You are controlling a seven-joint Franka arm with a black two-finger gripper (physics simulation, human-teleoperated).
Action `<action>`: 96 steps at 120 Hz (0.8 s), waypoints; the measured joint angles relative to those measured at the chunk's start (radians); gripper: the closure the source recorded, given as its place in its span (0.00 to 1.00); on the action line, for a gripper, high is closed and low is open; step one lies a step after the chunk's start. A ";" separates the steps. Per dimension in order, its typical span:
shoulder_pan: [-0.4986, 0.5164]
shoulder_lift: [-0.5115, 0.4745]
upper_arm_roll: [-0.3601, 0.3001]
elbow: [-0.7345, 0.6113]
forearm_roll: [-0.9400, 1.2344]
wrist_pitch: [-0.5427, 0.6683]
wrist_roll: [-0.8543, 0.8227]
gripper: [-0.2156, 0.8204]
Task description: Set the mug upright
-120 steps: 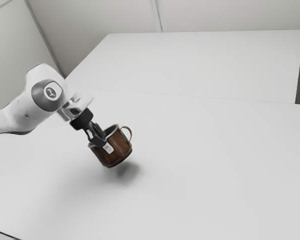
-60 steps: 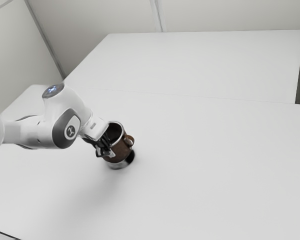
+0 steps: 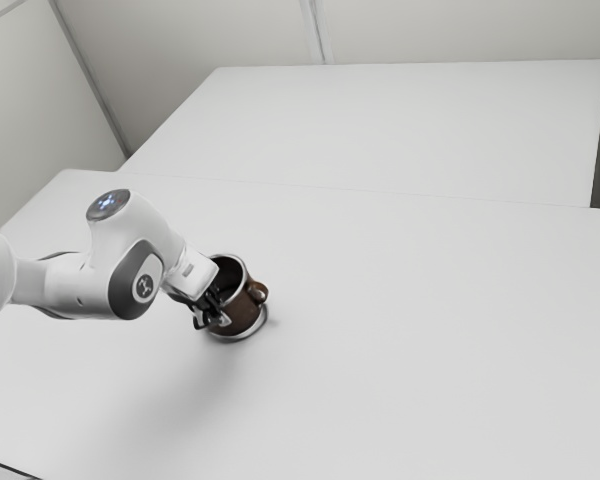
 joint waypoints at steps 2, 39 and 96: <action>0.000 0.000 0.000 0.000 -0.001 -0.001 -0.001 0.83; 0.001 -0.014 0.001 0.029 -0.004 -0.057 -0.018 0.36; 0.001 -0.056 0.036 0.426 0.029 -0.564 -0.479 0.22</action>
